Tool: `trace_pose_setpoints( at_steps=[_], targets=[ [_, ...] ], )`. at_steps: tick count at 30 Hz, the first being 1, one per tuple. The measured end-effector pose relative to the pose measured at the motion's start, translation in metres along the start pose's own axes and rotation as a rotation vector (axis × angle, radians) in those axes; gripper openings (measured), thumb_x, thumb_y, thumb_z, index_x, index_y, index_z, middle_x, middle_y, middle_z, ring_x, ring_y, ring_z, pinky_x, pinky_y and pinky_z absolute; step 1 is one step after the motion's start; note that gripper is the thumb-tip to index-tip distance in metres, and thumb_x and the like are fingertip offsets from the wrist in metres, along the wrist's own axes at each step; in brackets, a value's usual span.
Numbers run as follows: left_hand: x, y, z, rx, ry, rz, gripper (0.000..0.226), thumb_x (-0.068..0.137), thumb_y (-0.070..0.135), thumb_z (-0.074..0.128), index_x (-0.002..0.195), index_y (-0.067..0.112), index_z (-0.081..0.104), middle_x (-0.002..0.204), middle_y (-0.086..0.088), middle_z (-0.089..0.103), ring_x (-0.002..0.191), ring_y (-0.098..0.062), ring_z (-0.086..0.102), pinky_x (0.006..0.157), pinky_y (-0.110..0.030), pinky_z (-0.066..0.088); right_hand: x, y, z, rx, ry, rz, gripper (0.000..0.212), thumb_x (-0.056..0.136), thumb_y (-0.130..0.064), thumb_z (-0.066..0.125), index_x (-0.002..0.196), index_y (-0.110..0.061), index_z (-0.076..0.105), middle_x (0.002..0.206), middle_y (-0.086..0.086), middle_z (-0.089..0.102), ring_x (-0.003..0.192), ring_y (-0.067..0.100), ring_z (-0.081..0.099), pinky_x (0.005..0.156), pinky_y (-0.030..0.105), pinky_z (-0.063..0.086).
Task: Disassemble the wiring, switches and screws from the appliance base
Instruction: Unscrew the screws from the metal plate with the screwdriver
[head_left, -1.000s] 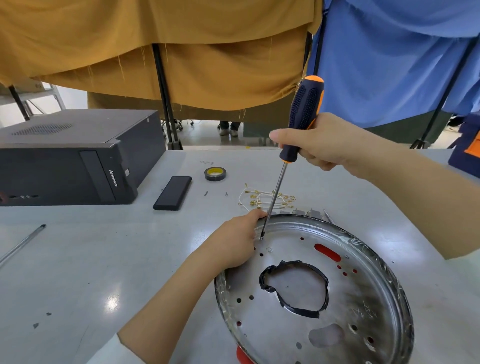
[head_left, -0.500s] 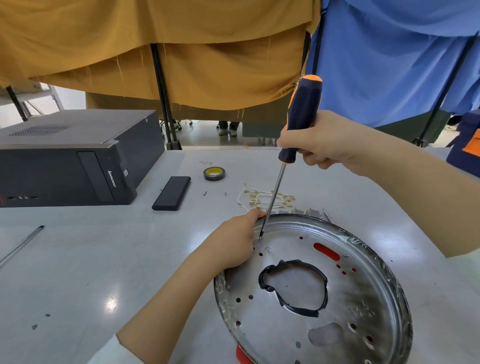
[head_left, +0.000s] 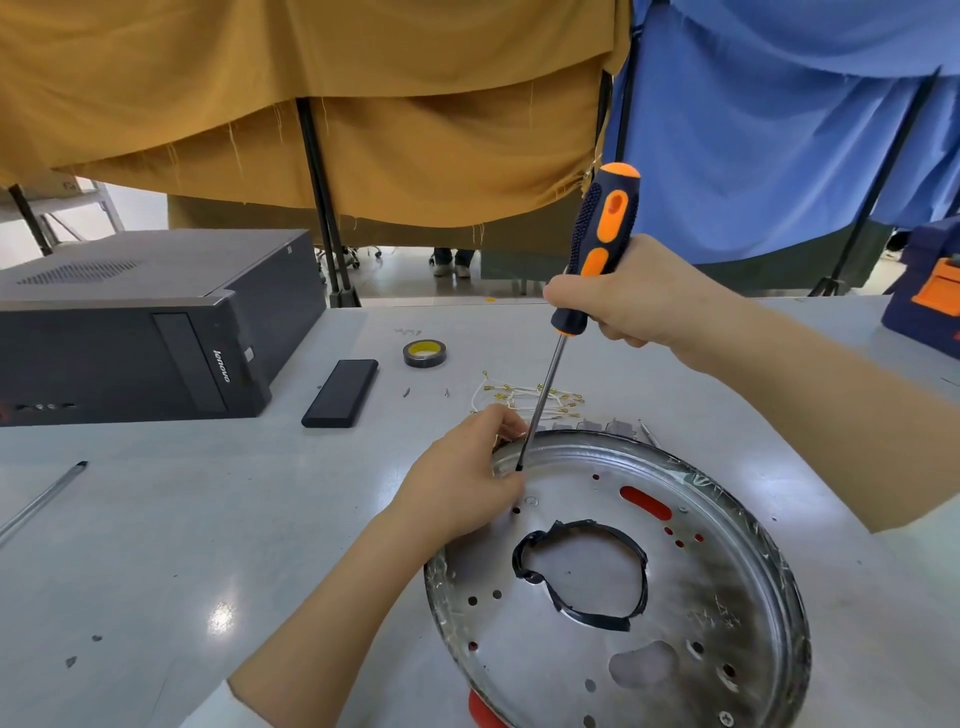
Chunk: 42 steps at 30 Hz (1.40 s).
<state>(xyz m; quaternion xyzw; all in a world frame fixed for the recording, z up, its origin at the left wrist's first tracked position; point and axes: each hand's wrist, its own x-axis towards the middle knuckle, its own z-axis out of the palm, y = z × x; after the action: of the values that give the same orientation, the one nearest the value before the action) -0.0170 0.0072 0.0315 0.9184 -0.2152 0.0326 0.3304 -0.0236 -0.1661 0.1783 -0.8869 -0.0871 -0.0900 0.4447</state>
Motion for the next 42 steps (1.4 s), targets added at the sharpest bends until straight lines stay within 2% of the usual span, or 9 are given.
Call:
trace_pose_setpoints(
  at_steps=[3, 7, 9, 13, 18, 23, 32, 37, 42],
  targets=[
    [0.000, 0.001, -0.001, 0.023, 0.028, -0.015, 0.040, 0.076, 0.038, 0.072, 0.110, 0.040, 0.051, 0.115, 0.020, 0.055, 0.097, -0.004, 0.051, 0.081, -0.023, 0.042, -0.002, -0.001, -0.001, -0.003, -0.054, 0.011, 0.023, 0.080, -0.022, 0.061, 0.068, -0.019, 0.042, 0.039, -0.013, 0.034, 0.038, 0.007, 0.026, 0.037, 0.018, 0.024],
    [0.000, 0.001, -0.001, 0.117, 0.045, 0.016, 0.031, 0.079, 0.033, 0.071, 0.105, 0.035, 0.054, 0.109, 0.016, 0.053, 0.096, -0.008, 0.050, 0.078, -0.023, 0.040, -0.003, -0.002, -0.005, 0.109, -0.184, 0.057, 0.020, 0.080, -0.017, 0.059, 0.074, -0.020, 0.040, 0.052, -0.010, 0.041, 0.046, 0.009, 0.026, 0.039, 0.017, 0.020],
    [0.001, 0.001, -0.001, 0.145, 0.014, 0.011, 0.022, 0.082, 0.035, 0.069, 0.101, 0.032, 0.058, 0.103, 0.015, 0.054, 0.099, -0.011, 0.052, 0.082, -0.027, 0.044, -0.003, -0.002, -0.005, 0.106, -0.164, 0.070, 0.024, 0.079, -0.027, 0.064, 0.073, -0.022, 0.041, 0.057, -0.008, 0.039, 0.047, 0.010, 0.027, 0.041, 0.019, 0.019],
    [0.003, 0.001, 0.000, 0.178, -0.020, -0.030, 0.009, 0.083, 0.040, 0.065, 0.088, 0.036, 0.059, 0.089, 0.016, 0.055, 0.090, -0.013, 0.054, 0.074, -0.027, 0.043, -0.006, -0.002, -0.001, -0.102, -0.064, 0.036, 0.045, 0.075, -0.059, 0.067, 0.064, -0.022, 0.043, 0.041, -0.011, 0.032, 0.039, 0.011, 0.027, 0.038, 0.021, 0.025],
    [0.003, -0.001, 0.001, 0.109, -0.033, -0.063, 0.009, 0.082, 0.038, 0.066, 0.082, 0.040, 0.057, 0.083, 0.014, 0.058, 0.084, -0.011, 0.054, 0.071, -0.024, 0.042, -0.008, -0.002, -0.001, 0.002, -0.119, 0.029, 0.023, 0.080, -0.019, 0.064, 0.069, -0.017, 0.044, 0.043, -0.010, 0.033, 0.040, 0.010, 0.024, 0.038, 0.019, 0.021],
    [0.004, 0.000, 0.001, 0.114, -0.031, -0.051, 0.013, 0.084, 0.035, 0.066, 0.079, 0.039, 0.055, 0.084, 0.013, 0.060, 0.083, -0.012, 0.054, 0.071, -0.023, 0.041, -0.008, -0.002, 0.001, 0.062, -0.144, 0.047, 0.018, 0.082, -0.014, 0.058, 0.072, -0.017, 0.044, 0.066, 0.003, 0.036, 0.044, 0.010, 0.025, 0.040, 0.020, 0.021],
    [0.004, 0.005, 0.000, 0.231, -0.050, 0.009, 0.008, 0.093, 0.031, 0.055, 0.088, 0.025, 0.056, 0.094, 0.005, 0.061, 0.086, -0.017, 0.052, 0.071, -0.028, 0.040, -0.013, -0.001, 0.003, 0.081, -0.056, -0.005, 0.017, 0.081, -0.017, 0.058, 0.068, -0.016, 0.047, 0.042, -0.012, 0.040, 0.040, 0.008, 0.027, 0.037, 0.019, 0.023],
    [0.004, 0.007, -0.001, 0.299, -0.043, 0.074, 0.007, 0.095, 0.027, 0.053, 0.090, 0.022, 0.053, 0.099, 0.010, 0.050, 0.095, -0.019, 0.054, 0.071, -0.027, 0.036, -0.018, 0.004, 0.005, -0.006, 0.074, -0.100, 0.026, 0.087, -0.025, 0.059, 0.064, -0.017, 0.050, 0.034, -0.016, 0.043, 0.032, 0.001, 0.038, 0.034, 0.008, 0.028],
    [0.004, 0.005, -0.001, 0.244, 0.005, 0.094, 0.013, 0.094, 0.020, 0.052, 0.083, 0.027, 0.049, 0.124, 0.020, 0.049, 0.103, -0.008, 0.052, 0.071, -0.024, 0.039, -0.022, 0.007, 0.002, -0.032, 0.126, -0.101, 0.037, 0.088, -0.037, 0.060, 0.064, -0.009, 0.054, 0.036, -0.015, 0.043, 0.033, 0.003, 0.039, 0.035, 0.008, 0.029]
  ],
)
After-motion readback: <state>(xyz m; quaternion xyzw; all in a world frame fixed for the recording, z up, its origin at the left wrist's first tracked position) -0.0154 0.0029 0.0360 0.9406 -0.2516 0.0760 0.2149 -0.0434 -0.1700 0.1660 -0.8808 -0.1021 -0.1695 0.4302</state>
